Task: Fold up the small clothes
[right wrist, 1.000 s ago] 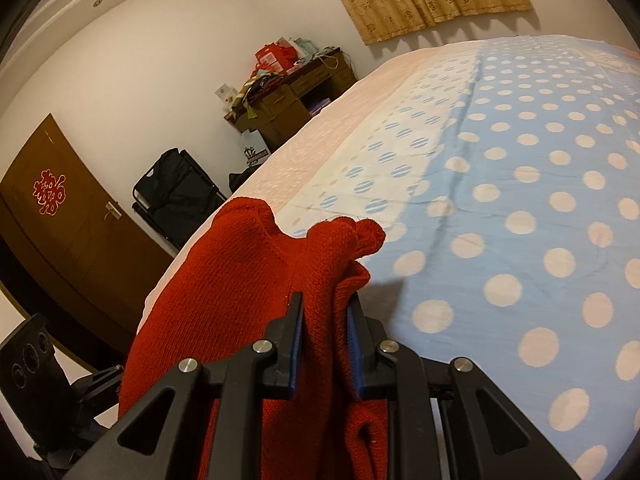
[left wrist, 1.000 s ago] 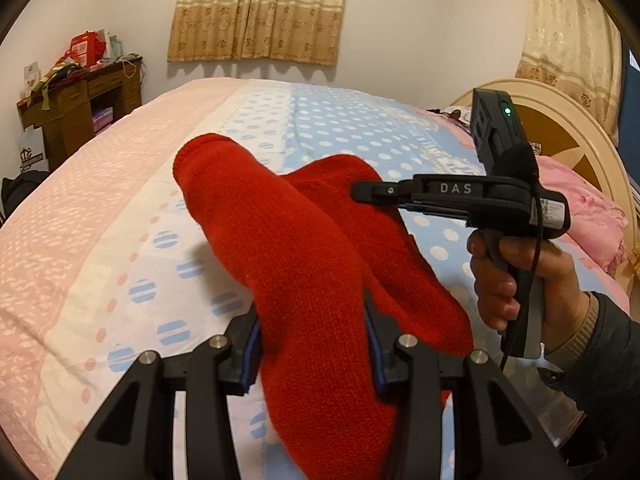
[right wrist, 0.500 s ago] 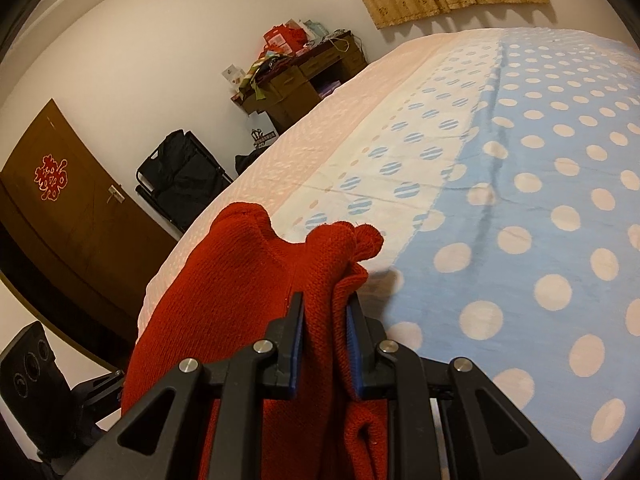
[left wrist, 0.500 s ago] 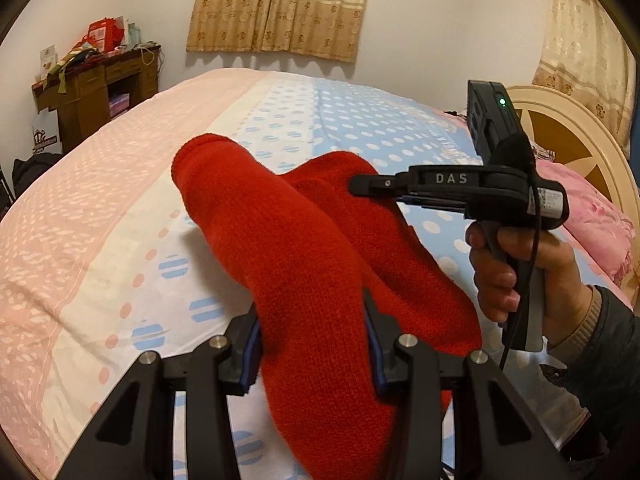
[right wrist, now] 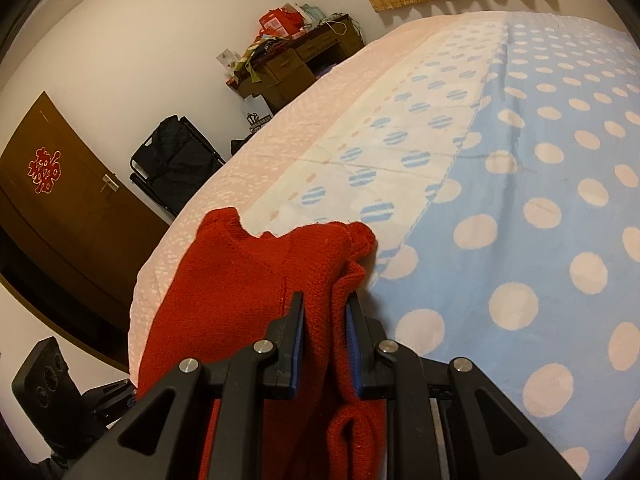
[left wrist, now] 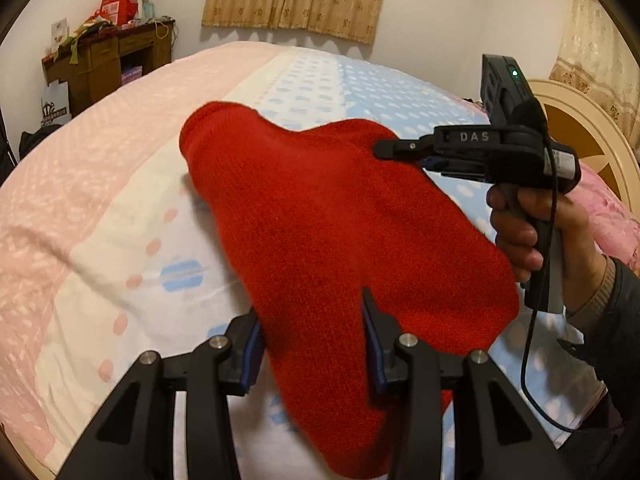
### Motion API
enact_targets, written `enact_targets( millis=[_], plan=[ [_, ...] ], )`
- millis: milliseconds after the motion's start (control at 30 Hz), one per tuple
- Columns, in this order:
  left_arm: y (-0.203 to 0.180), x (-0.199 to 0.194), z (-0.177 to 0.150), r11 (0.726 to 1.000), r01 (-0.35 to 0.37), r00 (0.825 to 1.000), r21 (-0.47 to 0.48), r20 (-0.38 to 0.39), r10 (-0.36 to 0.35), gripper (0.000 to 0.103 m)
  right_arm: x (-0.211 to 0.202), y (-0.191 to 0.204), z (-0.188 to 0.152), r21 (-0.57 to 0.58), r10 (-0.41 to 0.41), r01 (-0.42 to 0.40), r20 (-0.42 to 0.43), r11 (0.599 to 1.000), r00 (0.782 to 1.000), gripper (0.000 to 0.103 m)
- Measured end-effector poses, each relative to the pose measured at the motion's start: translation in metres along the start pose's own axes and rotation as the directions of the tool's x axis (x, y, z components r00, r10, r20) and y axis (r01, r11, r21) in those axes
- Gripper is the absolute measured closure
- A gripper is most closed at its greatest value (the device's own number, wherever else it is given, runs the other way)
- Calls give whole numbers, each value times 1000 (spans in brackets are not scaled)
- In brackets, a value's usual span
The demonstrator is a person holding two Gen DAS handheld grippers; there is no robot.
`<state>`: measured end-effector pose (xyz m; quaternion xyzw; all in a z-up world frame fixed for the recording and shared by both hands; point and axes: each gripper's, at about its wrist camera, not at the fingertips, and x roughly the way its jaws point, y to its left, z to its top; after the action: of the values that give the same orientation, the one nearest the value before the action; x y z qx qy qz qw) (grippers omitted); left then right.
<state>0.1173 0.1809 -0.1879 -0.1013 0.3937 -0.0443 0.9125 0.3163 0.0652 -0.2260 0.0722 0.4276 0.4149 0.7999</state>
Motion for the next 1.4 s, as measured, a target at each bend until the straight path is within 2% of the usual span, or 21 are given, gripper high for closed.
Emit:
enact_targets(
  millis=[167,233,367,467,533,633,733,767,833,933,1000,1100,1267,1367,1400],
  plan=[
    [0,4,-3,1000,0,1000,5,12,0,58,8,-8,-2,19,-22,22,-8,1000,1000,84],
    [2,4,-4,1000,3,1000,3,21,-3,54,10,-10,-3,25,-28,28,-15,999,1000,84],
    [2,-7,-8,1000,-16,999,-3,38,16,47,4,-16,-5,66,-21,21,-2,998,1000,77],
    [-3,-26,-3,998,-54,992,23,111,51,48,-11,-13,-4,72,-32,31,26,997,999,74],
    [-5,-36,3,996,-80,984,37,161,73,33,-29,-2,-4,49,-15,12,69,999,997,74],
    [-2,-33,13,994,-105,980,43,174,96,31,-45,23,-11,-18,61,-59,70,998,996,71],
    [9,-14,17,987,-160,978,22,142,155,26,-40,49,-30,-107,102,-103,-10,989,995,67],
    [15,-6,18,984,-180,976,4,123,179,25,-32,56,-40,-144,48,-56,-56,988,997,67],
    [22,4,18,984,-178,977,-24,111,180,19,-18,53,-51,-180,-92,72,-102,981,991,69],
    [14,19,18,984,-177,980,-16,89,178,9,-21,38,-53,-126,-80,68,-96,990,992,71],
    [7,32,18,976,-219,974,17,68,218,2,-26,35,-53,-111,-89,79,-87,991,992,71],
    [7,38,21,974,-227,971,-18,77,227,0,-33,32,-57,-107,-86,78,-74,991,993,71],
    [1,11,21,964,-267,960,2,83,266,0,-56,38,-63,-112,-103,100,-25,989,994,68],
    [1,-20,18,959,-285,951,9,130,281,0,-71,48,-65,-119,-129,131,25,984,991,67],
    [1,-32,18,958,-288,947,6,148,284,0,-76,52,-66,-125,-141,145,42,981,989,63]
  ],
)
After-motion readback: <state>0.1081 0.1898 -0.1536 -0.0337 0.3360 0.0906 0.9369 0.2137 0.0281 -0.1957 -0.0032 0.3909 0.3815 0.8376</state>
